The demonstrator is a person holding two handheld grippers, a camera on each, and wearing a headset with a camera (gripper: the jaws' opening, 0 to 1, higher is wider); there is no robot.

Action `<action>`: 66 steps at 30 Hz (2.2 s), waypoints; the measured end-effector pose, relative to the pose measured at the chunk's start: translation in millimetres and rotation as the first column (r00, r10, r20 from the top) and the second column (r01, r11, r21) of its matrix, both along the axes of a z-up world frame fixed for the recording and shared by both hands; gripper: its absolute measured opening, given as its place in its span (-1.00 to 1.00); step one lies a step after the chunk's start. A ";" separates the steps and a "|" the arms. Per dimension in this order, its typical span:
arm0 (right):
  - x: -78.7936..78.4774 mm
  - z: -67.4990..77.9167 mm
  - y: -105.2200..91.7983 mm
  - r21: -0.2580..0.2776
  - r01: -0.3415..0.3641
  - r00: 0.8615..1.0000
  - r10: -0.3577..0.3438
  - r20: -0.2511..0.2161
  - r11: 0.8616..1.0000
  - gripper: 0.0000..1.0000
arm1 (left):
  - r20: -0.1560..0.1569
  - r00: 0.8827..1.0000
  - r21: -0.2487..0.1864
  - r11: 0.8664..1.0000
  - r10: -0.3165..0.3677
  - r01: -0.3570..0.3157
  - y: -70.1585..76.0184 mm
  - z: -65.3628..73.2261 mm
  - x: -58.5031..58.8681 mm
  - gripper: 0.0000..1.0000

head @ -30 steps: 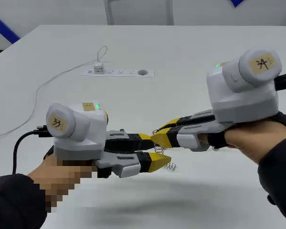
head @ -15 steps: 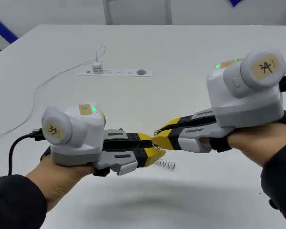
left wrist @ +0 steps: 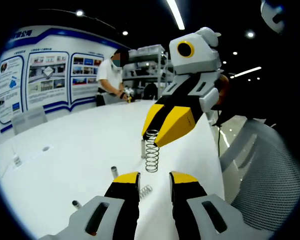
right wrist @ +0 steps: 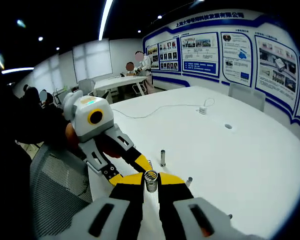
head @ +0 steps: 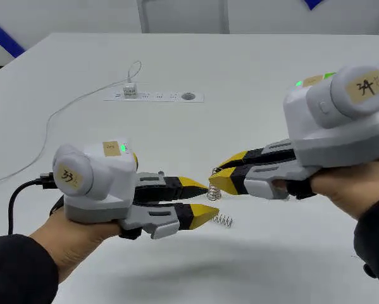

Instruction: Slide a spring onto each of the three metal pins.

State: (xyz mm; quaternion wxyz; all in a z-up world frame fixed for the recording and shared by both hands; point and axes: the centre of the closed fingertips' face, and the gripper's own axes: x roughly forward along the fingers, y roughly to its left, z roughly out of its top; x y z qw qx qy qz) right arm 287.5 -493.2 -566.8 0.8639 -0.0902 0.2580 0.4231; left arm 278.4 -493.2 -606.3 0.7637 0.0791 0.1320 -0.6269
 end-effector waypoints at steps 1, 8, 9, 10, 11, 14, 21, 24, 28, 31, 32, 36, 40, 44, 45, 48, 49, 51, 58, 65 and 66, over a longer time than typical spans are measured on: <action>1.0 0.4 -5.3 -0.002 0.010 1.000 -0.010 0.001 1.000 -0.78 | -0.005 1.000 -0.002 1.000 0.005 -0.005 2.1 1.6 0.8 -0.47; 10.5 4.5 -38.6 -0.014 0.082 0.997 -0.082 0.013 0.997 -0.77 | -0.027 0.999 -0.020 0.999 0.042 -0.042 11.8 8.0 6.8 -0.30; 12.1 5.4 -44.1 -0.014 0.094 0.995 -0.094 0.015 0.995 -0.77 | -0.029 0.998 -0.021 0.999 0.047 -0.048 14.3 8.0 8.3 -0.27; 13.6 6.0 -48.5 -0.017 0.105 0.994 -0.105 0.017 0.994 -0.77 | -0.030 0.998 -0.022 0.998 0.050 -0.051 15.8 8.6 9.1 -0.26; 15.2 6.7 -54.3 -0.020 0.118 0.993 -0.118 0.020 0.993 -0.77 | -0.029 0.998 -0.024 0.998 0.054 -0.055 17.6 9.8 9.7 -0.24; 19.2 8.1 -67.9 -0.028 0.145 0.989 -0.144 0.026 0.989 -0.77 | -0.024 0.998 -0.019 0.998 0.064 -0.065 23.2 10.8 11.1 -0.21; 29.6 12.0 -97.1 -0.037 0.214 0.976 -0.212 0.042 0.976 -0.77 | -0.006 0.995 0.004 0.996 0.095 -0.095 40.2 9.9 14.3 -0.13; 33.7 12.4 -106.9 -0.038 0.238 0.971 -0.236 0.047 0.971 -0.77 | 0.001 0.994 0.009 0.994 0.107 -0.107 47.1 11.1 14.6 -0.09; 39.5 8.4 -118.4 -0.052 0.271 0.962 -0.268 0.058 0.961 -0.77 | 0.011 0.992 0.018 0.992 0.126 -0.126 56.5 11.0 15.5 -0.06; 44.1 2.6 -126.1 -0.050 0.298 0.954 -0.295 0.057 0.953 -0.77 | 0.012 0.990 0.014 0.990 0.141 -0.141 62.5 12.8 14.5 -0.05; 44.9 0.8 -127.2 -0.051 0.301 0.953 -0.299 0.056 0.952 -0.77 | 0.012 0.989 0.012 0.989 0.144 -0.144 63.5 13.1 14.3 -0.05; 47.1 -15.8 -133.9 -0.096 0.317 0.948 -0.314 0.045 0.943 -0.77 | 0.007 0.987 0.007 0.987 0.160 -0.160 67.4 12.8 13.6 -0.06; 49.5 -22.7 -138.0 -0.100 0.327 0.945 -0.325 0.044 0.940 -0.77 | 0.000 0.985 -0.001 0.985 0.170 -0.170 68.6 12.7 13.3 -0.06; 52.9 -29.7 -142.5 -0.107 0.339 0.941 -0.337 0.037 0.935 -0.77 | -0.004 0.985 -0.005 0.985 0.175 -0.175 68.0 12.9 13.6 -0.08; 53.2 -31.2 -142.8 -0.108 0.339 0.941 -0.338 0.034 0.934 -0.77 | -0.003 0.984 -0.006 0.984 0.176 -0.176 67.8 13.1 13.8 -0.08; 53.5 -34.6 -143.1 -0.113 0.338 0.941 -0.337 0.027 0.934 -0.77 | -0.007 0.984 -0.010 0.984 0.177 -0.177 67.1 13.6 13.8 -0.09; 53.9 -35.5 -143.3 -0.114 0.339 0.941 -0.338 0.028 0.934 -0.77 | -0.007 0.984 -0.010 0.984 0.177 -0.177 67.2 13.3 13.9 -0.10; 55.2 -36.4 -144.1 -0.116 0.341 0.940 -0.340 0.029 0.933 -0.77 | -0.011 0.984 -0.010 0.984 0.179 -0.179 67.3 12.9 13.8 -0.10; 57.4 -43.0 -145.2 -0.121 0.340 0.940 -0.340 0.019 0.933 -0.77 | -0.016 0.983 -0.006 0.983 0.182 -0.182 67.9 11.6 13.7 -0.11; 59.5 -51.0 -146.1 -0.120 0.343 0.939 -0.345 0.008 0.932 -0.77 | -0.018 0.983 -0.003 0.983 0.185 -0.185 67.7 11.3 13.9 -0.11; 59.9 -53.6 -146.5 -0.121 0.344 0.938 -0.346 0.006 0.931 -0.77 | -0.018 0.982 -0.002 0.983 0.185 -0.186 67.7 11.2 13.9 -0.11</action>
